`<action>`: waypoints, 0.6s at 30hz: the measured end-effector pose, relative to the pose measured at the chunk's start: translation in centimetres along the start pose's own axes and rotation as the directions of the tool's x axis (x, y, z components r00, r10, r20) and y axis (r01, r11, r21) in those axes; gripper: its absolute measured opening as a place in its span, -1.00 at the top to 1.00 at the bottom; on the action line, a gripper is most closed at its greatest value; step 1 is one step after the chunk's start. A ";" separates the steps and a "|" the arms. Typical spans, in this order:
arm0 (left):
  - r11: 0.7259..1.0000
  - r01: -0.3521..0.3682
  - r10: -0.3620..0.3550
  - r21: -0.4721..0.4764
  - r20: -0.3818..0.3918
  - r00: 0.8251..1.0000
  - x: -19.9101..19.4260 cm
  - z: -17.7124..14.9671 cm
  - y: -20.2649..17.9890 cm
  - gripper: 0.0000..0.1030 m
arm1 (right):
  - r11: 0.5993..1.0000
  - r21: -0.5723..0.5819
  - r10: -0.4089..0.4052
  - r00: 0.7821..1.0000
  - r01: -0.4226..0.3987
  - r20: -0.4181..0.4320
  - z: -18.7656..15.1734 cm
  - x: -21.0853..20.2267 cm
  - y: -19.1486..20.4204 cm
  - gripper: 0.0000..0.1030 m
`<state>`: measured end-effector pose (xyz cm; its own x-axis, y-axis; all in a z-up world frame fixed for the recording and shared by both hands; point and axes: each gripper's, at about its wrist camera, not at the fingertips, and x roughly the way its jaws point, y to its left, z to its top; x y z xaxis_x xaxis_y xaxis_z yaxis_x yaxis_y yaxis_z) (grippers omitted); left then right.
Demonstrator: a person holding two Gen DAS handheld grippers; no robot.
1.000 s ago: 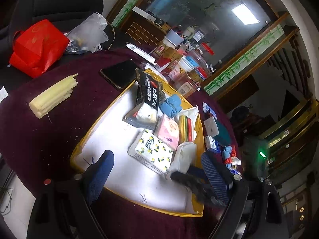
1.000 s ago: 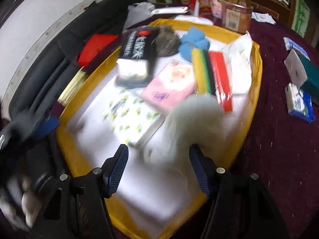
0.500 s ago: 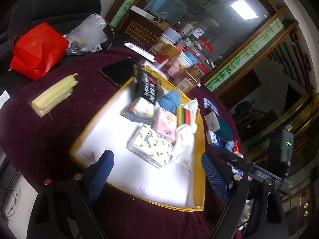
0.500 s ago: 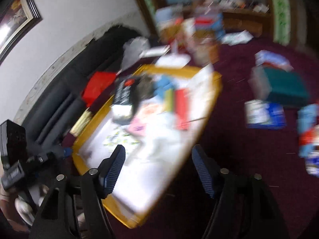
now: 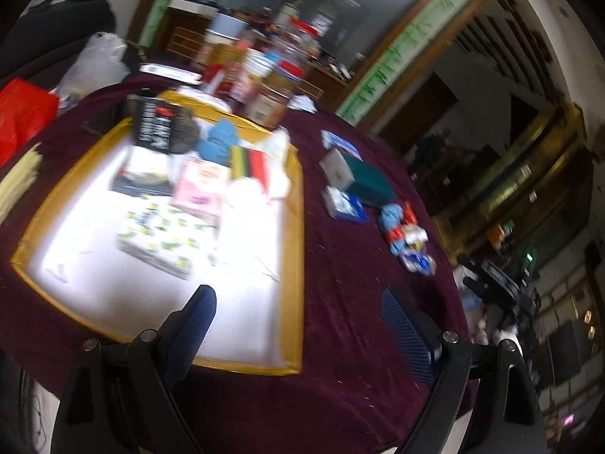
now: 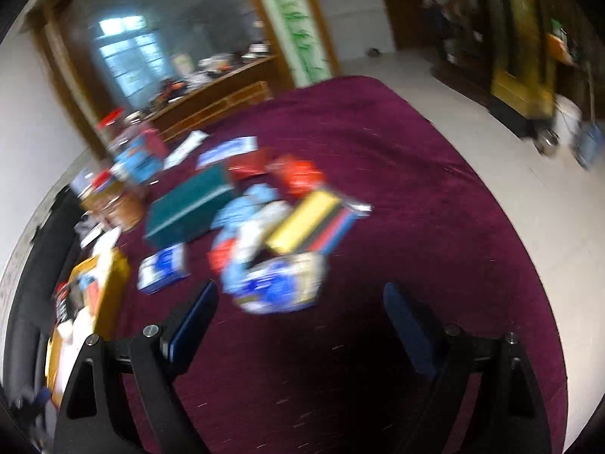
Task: Organize soft objects
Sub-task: 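Move both tools back over the items on the table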
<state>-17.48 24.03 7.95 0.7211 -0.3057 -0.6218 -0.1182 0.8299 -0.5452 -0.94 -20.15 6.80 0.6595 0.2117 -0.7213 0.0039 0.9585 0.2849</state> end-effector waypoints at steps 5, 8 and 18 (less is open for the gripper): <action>0.996 0.015 -0.011 0.092 -0.038 0.999 0.9 -1.2 -3.9 -0.78 | 0.997 0.072 0.039 0.999 -0.037 -0.036 1.3 3.6 -1.4 -0.71; 0.990 0.008 -0.002 0.141 -0.046 0.999 0.9 -1.8 -5.5 -0.78 | 0.995 0.080 0.062 0.996 -0.057 -0.060 1.4 5.5 -1.3 -0.69; 0.983 -0.027 0.038 0.180 -0.053 0.998 1.5 -2.2 -7.2 -0.78 | 0.738 -0.131 0.608 0.737 -0.661 -0.294 -3.5 0.4 5.9 -0.57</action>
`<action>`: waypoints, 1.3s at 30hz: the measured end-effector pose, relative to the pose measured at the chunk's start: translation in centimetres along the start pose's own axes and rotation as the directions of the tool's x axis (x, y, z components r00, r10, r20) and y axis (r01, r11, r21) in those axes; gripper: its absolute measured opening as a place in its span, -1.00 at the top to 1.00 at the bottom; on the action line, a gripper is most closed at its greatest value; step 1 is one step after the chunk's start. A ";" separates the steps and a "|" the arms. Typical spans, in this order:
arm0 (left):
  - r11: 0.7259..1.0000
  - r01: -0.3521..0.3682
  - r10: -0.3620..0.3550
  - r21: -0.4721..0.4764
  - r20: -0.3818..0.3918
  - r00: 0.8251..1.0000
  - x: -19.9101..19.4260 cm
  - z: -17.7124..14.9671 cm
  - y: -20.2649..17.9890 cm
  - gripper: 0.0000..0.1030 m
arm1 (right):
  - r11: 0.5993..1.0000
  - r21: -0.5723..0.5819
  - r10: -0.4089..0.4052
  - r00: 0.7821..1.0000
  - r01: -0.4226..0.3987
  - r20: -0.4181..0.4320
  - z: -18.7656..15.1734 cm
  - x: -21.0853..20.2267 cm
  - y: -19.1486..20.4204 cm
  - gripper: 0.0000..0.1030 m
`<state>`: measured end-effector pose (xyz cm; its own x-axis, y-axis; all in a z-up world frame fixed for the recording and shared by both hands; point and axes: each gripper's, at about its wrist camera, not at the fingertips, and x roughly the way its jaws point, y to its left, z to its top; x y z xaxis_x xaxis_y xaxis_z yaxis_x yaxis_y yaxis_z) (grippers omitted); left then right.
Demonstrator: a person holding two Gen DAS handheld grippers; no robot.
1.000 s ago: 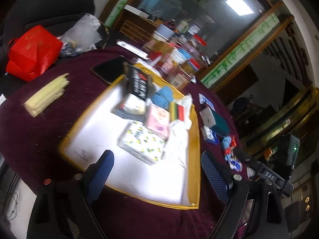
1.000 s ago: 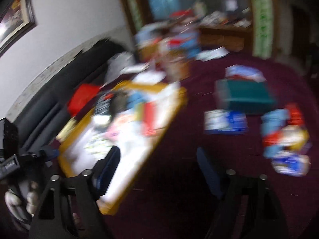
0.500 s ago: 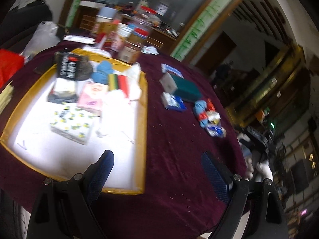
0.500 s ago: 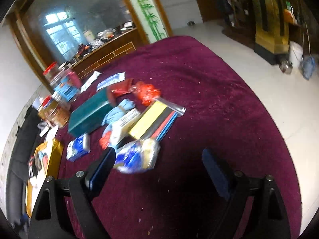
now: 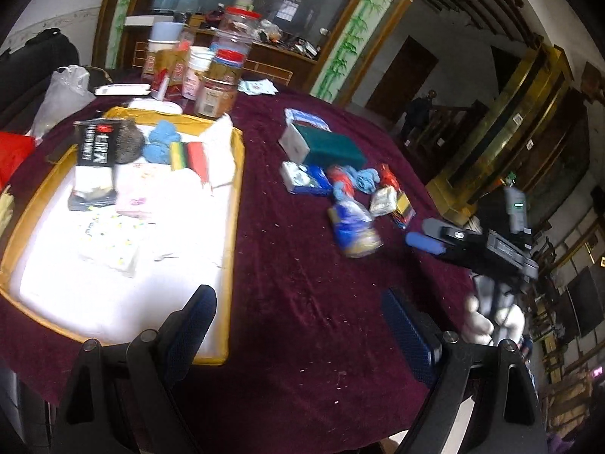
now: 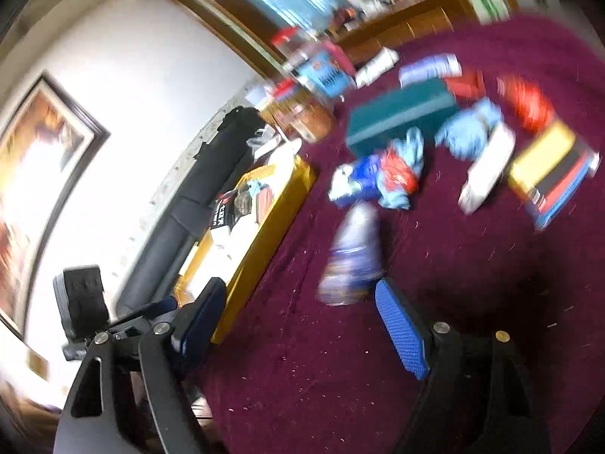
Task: Organize soft objects
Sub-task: 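Move both tools back over the items on the table, then grasp the blue Vinda bag with left tool while right tool grasps the red-wrapped blue cloth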
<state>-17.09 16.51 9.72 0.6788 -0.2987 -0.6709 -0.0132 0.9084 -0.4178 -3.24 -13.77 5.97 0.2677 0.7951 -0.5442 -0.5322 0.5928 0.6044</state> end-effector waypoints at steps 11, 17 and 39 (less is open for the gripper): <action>0.990 -0.015 0.029 0.141 -0.097 0.995 5.6 0.2 -6.2 -0.78 | 0.921 0.258 -0.334 0.933 0.292 0.136 -0.1 -1.9 -8.2 -0.59; 0.959 -0.135 0.167 0.251 -0.112 0.980 11.1 2.4 -7.8 -0.78 | 0.905 0.257 -0.391 0.900 0.338 0.194 -0.1 -3.3 -8.1 -0.59; 0.909 -0.202 0.254 0.365 -0.100 0.962 20.6 4.3 -8.0 -0.10 | 0.854 0.223 -0.507 0.849 0.470 0.151 0.2 -2.2 -8.8 -0.59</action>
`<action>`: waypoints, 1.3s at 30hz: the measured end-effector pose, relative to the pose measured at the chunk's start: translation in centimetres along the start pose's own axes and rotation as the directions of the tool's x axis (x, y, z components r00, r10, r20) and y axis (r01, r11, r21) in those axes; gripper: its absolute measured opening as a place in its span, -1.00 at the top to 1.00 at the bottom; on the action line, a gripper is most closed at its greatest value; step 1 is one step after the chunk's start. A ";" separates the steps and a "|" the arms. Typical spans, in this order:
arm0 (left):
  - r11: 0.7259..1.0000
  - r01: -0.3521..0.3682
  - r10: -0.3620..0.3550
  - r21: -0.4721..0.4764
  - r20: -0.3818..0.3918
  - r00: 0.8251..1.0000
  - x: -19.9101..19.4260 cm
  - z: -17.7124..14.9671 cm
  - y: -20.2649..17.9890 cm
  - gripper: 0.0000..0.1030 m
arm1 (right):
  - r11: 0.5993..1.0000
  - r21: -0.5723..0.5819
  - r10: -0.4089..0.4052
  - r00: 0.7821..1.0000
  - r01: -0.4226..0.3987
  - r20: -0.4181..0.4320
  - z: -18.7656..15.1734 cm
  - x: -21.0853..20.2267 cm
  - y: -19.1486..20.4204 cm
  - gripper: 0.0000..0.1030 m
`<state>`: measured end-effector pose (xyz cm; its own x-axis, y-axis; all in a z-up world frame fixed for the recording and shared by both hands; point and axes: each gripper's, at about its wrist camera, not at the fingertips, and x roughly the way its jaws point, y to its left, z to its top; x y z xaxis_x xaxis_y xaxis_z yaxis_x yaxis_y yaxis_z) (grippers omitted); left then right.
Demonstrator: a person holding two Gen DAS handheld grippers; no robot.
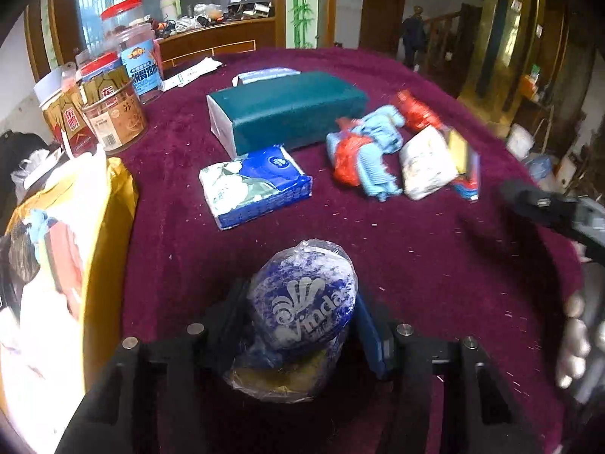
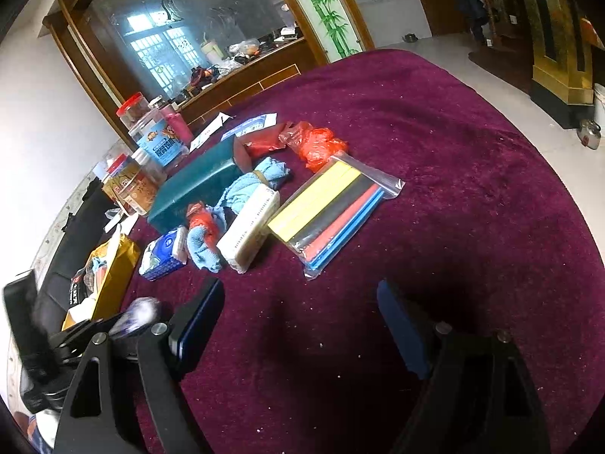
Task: Organize soft objects
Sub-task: 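Grasp the blue Vinda bag with left tool while right tool grasps the red-wrapped blue cloth, then lower the Vinda bag into the tray with left tool while right tool places the red-wrapped cloth there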
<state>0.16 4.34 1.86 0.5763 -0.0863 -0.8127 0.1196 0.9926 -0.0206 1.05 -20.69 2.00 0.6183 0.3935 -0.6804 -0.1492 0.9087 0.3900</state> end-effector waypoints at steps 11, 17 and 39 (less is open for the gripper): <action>0.948 0.285 -0.267 -0.144 0.135 0.954 -9.8 -2.6 4.4 -0.10 | 0.950 -0.309 -0.059 0.996 0.038 -0.061 1.2 1.4 11.8 -0.59; 0.926 0.258 -0.219 -0.276 0.164 0.962 -12.1 -5.5 11.0 -0.10 | 0.884 -0.435 -0.231 0.969 0.172 -0.087 2.2 8.1 14.7 -0.58; 0.828 -0.078 0.110 -0.556 0.025 0.994 -11.2 -11.1 27.5 -0.37 | 0.932 -0.328 0.092 0.974 -0.157 -0.206 0.0 2.6 21.5 0.50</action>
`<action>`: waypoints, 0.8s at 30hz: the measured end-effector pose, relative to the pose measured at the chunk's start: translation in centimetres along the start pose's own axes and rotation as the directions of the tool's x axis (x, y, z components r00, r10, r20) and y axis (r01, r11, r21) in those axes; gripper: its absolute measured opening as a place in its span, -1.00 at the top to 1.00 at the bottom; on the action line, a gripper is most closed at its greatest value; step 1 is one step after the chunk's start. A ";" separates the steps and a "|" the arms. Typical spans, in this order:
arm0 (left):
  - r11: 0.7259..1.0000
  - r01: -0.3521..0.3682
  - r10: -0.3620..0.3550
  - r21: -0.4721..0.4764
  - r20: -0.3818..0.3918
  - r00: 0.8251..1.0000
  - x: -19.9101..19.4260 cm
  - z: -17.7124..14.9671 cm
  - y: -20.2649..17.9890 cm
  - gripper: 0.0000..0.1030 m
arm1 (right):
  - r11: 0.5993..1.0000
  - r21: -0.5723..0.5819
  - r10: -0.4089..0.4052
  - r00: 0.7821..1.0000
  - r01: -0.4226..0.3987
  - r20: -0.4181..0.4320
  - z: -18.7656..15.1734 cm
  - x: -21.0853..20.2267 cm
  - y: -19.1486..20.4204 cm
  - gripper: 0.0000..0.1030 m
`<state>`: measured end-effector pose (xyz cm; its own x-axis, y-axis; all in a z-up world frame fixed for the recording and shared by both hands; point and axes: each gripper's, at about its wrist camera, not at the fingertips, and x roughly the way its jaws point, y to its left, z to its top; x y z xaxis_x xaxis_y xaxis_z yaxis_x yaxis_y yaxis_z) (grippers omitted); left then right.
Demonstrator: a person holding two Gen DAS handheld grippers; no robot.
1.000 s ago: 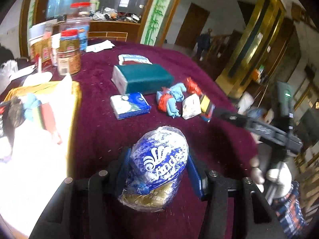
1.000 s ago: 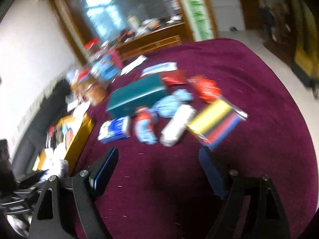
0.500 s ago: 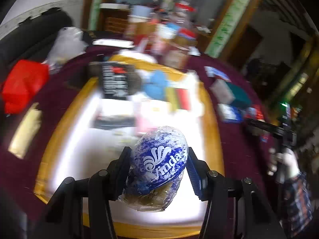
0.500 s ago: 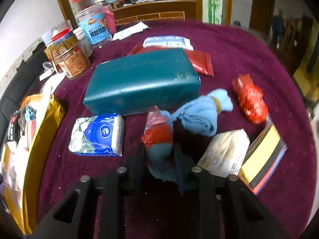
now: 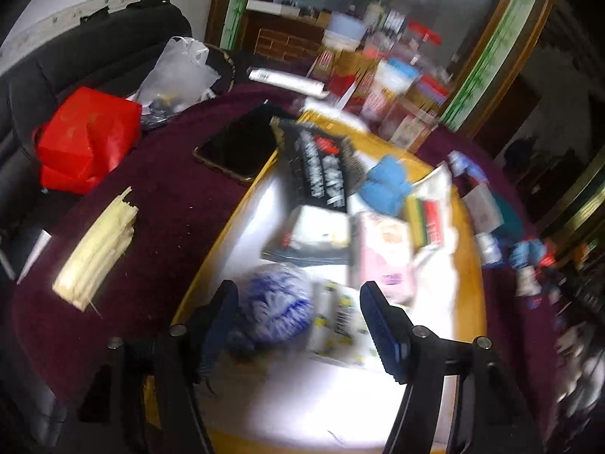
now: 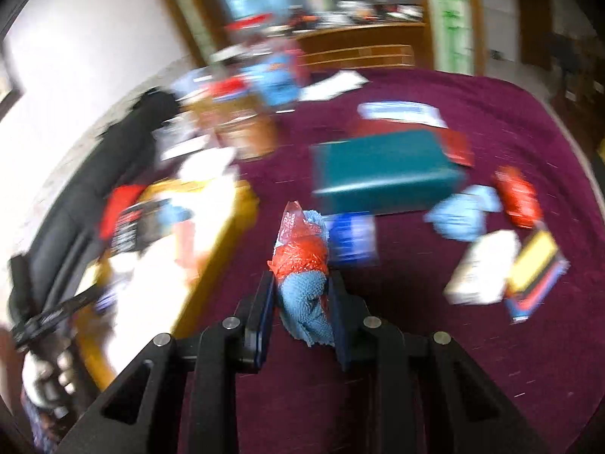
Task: Organize soft objects
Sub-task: 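Lower the Vinda bag into the tray with left tool while right tool places the red-wrapped cloth there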
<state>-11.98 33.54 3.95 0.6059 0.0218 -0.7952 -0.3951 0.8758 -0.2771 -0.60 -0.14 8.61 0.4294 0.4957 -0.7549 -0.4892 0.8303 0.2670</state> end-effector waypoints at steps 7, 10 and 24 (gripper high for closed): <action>0.984 0.147 -0.132 -0.098 0.147 0.980 -6.1 -1.7 2.1 -0.58 | 0.949 -0.240 0.172 0.974 -0.205 -0.150 -3.9 1.9 13.2 0.49; 0.974 0.181 -0.157 -0.135 0.173 0.972 -7.4 -2.5 3.4 -0.60 | 0.919 -0.287 0.204 0.949 -0.271 -0.241 -5.6 3.7 16.9 0.49; 0.955 0.229 -0.201 -0.187 0.157 0.967 -7.3 -4.7 6.9 -0.61 | 0.913 -0.285 0.164 0.903 -0.292 -0.398 -7.1 12.1 23.0 0.41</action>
<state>-22.39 37.10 5.31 0.7736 -0.0791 -0.6287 -0.3681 0.7515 -0.5475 -12.03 23.20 1.40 0.0055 0.4824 -0.8759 -0.7884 0.5409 0.2930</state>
